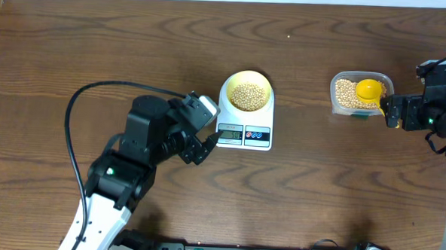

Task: Scoop item into bowl and weigh 50g on scale

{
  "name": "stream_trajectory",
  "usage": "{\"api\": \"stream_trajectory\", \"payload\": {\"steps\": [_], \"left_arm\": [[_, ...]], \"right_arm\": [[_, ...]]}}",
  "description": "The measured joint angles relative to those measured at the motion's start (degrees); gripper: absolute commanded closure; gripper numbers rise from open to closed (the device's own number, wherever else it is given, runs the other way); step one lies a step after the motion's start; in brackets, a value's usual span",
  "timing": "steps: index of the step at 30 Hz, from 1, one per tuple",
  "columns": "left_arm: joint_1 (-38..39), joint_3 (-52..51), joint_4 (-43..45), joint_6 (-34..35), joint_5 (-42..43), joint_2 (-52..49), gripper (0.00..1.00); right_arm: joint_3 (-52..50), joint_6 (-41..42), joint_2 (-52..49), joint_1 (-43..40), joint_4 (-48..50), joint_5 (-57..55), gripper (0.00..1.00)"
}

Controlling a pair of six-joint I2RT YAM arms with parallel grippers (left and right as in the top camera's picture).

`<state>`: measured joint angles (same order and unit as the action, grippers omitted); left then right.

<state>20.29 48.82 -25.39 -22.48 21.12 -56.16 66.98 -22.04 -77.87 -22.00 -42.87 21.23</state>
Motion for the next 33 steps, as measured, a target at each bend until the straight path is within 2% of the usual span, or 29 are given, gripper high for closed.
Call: {"api": "stream_trajectory", "payload": {"steps": [12, 24, 33], "left_arm": [[0.0, -13.5, 12.6, 0.5, 0.0, 10.4, 0.18], [0.0, -25.5, 23.4, 6.9, 0.0, 20.5, 0.18], [0.0, -31.6, 29.5, 16.1, -2.6, 28.0, 0.18]], "right_arm": [[0.0, 0.0, 0.0, 0.0, 0.0, 0.0, 0.01], [0.0, 0.0, 0.0, 0.0, 0.0, 0.0, 0.01], [0.0, 0.0, 0.0, 0.0, 0.0, 0.0, 0.01]]}}
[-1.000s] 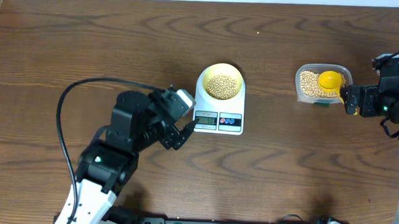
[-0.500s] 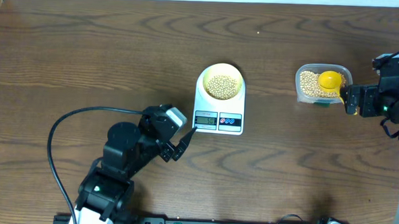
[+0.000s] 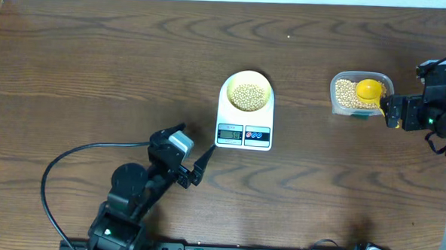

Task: Scoop item into bowl and weigh 50g on scale

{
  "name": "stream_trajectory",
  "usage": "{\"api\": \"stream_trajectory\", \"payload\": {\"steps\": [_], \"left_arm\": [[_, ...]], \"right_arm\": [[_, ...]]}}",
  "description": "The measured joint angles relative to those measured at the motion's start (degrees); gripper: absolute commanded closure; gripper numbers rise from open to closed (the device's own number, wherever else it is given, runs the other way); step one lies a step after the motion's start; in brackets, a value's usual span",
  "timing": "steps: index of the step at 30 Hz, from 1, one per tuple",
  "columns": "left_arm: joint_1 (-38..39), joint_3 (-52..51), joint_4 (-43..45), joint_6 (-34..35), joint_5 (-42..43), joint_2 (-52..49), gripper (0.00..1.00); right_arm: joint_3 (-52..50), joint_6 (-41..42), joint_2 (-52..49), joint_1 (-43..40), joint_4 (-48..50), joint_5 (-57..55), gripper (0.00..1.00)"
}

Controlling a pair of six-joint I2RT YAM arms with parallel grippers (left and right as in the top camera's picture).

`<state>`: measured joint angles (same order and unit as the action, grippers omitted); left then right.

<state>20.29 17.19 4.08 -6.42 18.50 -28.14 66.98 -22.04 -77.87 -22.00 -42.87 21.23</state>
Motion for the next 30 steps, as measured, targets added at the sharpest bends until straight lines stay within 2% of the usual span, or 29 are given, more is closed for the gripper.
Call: {"api": "stream_trajectory", "payload": {"steps": [10, 30], "left_arm": [[0.0, -9.4, 9.3, 2.0, -2.2, 7.7, 0.18], [-1.5, -13.0, 9.9, 4.7, -6.9, 17.9, 0.18]], "right_arm": [[0.0, 0.0, 0.0, 0.0, 0.0, 0.0, 0.01], [0.0, 0.0, 0.0, 0.0, 0.0, 0.0, 0.01]]}}
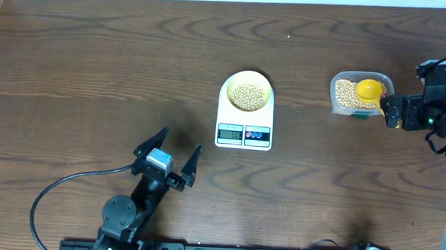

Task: Scoop item into bowl and weigh 50g on scale

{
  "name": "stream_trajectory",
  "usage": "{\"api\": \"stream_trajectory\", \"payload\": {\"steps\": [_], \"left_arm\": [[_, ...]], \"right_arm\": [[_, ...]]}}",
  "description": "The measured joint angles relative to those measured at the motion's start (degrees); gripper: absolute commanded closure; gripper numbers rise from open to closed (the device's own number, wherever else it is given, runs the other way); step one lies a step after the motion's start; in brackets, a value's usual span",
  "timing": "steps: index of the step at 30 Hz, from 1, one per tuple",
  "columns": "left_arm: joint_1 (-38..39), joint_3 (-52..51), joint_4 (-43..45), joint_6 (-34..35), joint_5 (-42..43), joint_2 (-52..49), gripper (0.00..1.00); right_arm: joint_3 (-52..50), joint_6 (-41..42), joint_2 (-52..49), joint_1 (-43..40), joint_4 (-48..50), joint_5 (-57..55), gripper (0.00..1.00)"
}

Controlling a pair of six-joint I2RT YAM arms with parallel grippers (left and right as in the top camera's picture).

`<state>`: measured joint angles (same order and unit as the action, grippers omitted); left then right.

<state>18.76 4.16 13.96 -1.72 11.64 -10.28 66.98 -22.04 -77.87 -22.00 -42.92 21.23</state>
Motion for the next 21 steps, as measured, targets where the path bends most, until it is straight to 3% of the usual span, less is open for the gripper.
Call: {"api": "stream_trajectory", "payload": {"steps": [9, 16, 21], "left_arm": [[-4.3, -3.8, -2.0, 1.9, 0.0, 9.1, 0.18], [-8.3, -3.8, -3.3, 2.6, -0.4, 9.7, 0.18], [-13.1, -3.8, -9.6, 3.2, -1.6, 9.7, 0.18]], "right_arm": [[0.0, 0.0, 0.0, 0.0, 0.0, 0.0, 0.01], [0.0, 0.0, 0.0, 0.0, 0.0, 0.0, 0.01], [0.0, 0.0, 0.0, 0.0, 0.0, 0.0, 0.01]]}}
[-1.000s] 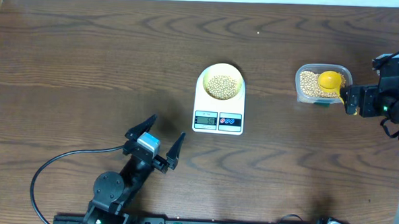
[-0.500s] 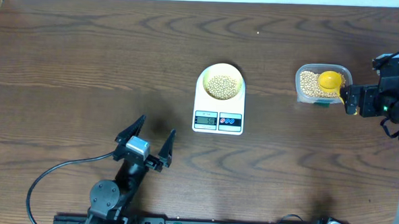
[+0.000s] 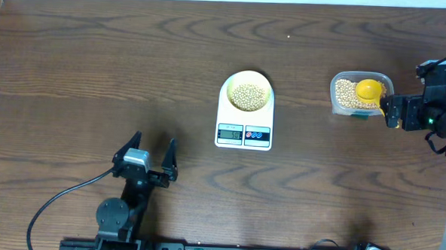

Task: Scoop item into bowl and weigh 50g on scale

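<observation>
A white scale [image 3: 244, 133] sits mid-table with a yellow bowl [image 3: 246, 92] of soybeans on its plate. Its display is lit, but the digits are too small to read. At the right, a clear tub [image 3: 345, 96] holds more beans, and a yellow scoop [image 3: 368, 89] rests in it. My right gripper [image 3: 388, 109] is at the tub's right edge, shut on the scoop's handle. My left gripper [image 3: 147, 149] stands open near the front left, well clear of the scale, with nothing between its fingers.
A black cable [image 3: 61, 201] loops from the left arm across the front left of the wooden table [image 3: 97, 67]. The right arm's body fills the far right edge.
My left gripper, open both times, has shifted a little to the left and its arm has folded further toward the front edge. The right gripper, scoop, bowl and scale have not moved.
My left gripper was at the scale's front-left corner, by the display. Then it was off the scale, below and to its left. Later it stood wide open further back, and now it sits near the front left. The right gripper stayed at the tub throughout.
</observation>
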{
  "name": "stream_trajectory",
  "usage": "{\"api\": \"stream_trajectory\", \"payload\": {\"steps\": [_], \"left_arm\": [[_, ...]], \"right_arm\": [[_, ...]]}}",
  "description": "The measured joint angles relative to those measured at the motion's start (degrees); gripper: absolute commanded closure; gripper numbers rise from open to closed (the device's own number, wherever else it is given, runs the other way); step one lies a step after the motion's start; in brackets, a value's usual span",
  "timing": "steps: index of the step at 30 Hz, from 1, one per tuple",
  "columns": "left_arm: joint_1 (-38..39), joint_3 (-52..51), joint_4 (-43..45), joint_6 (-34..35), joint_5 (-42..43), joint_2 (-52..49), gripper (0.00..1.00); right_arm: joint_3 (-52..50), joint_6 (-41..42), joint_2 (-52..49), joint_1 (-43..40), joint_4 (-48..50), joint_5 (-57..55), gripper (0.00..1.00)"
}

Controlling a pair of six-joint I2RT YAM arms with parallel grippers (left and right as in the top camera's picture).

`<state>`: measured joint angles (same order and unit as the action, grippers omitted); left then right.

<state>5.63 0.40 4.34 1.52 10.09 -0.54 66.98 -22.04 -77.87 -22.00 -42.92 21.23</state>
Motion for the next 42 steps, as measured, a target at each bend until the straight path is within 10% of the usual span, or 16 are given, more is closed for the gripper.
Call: {"api": "stream_trajectory", "payload": {"steps": [13, 42], "left_arm": [[-4.4, 0.5, -5.7, 10.7, -6.4, 0.0, 0.18], [-4.4, 0.5, -5.8, 5.7, -6.6, 0.0, 0.18]], "right_arm": [[0.0, 0.0, 0.0, 0.0, 0.0, 0.0, 0.01], [0.0, 0.0, 0.0, 0.0, 0.0, 0.0, 0.01]]}}
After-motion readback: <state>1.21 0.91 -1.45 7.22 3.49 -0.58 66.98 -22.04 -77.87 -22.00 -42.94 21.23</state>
